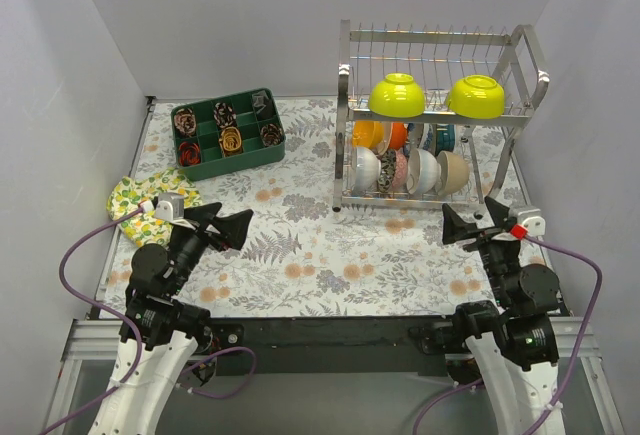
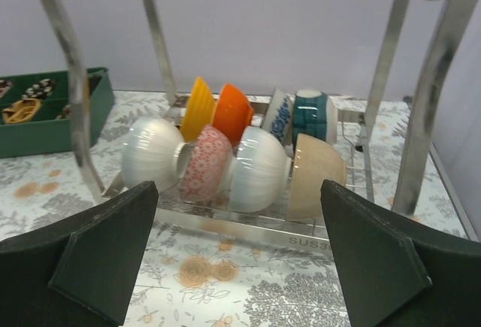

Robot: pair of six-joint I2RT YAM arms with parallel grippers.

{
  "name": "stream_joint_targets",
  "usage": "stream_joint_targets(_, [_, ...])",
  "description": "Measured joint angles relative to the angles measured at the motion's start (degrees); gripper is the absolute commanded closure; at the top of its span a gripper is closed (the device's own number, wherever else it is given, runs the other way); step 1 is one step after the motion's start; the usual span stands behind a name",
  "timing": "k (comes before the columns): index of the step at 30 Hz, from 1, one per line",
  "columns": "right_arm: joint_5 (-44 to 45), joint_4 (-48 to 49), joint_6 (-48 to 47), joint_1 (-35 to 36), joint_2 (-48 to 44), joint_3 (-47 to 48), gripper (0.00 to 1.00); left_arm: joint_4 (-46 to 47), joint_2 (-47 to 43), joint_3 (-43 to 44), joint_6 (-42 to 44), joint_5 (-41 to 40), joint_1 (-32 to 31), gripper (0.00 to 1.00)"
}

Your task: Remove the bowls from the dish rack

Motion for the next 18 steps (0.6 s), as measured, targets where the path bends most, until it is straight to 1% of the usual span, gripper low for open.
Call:
stream_joint_targets(3, [-3.98,-1.01,-0.02,0.0,0.24,3.85,0.02,-0.37,-0.02,0.0,0.02,0.04,0.0,0.02])
stream_joint_targets(6, [-7.17,-1.05,0.72,0.0,3.65,8.92,0.01,-0.48,-0.04,0.0,0.02,0.09,0.0,0.02])
stream_joint_targets(14, [-10.25,-2.69,7.63,0.0,20.76,22.05,0.02,-0.61,-0.37,0.0,0.02,0.24,-0.02,0.02])
stream_joint_targets(18, [-11.93,-6.03,9.64,0.0,31.3,32.41,0.01,-0.81,-1.16,0.07,0.02,0.26,0.0,0.02])
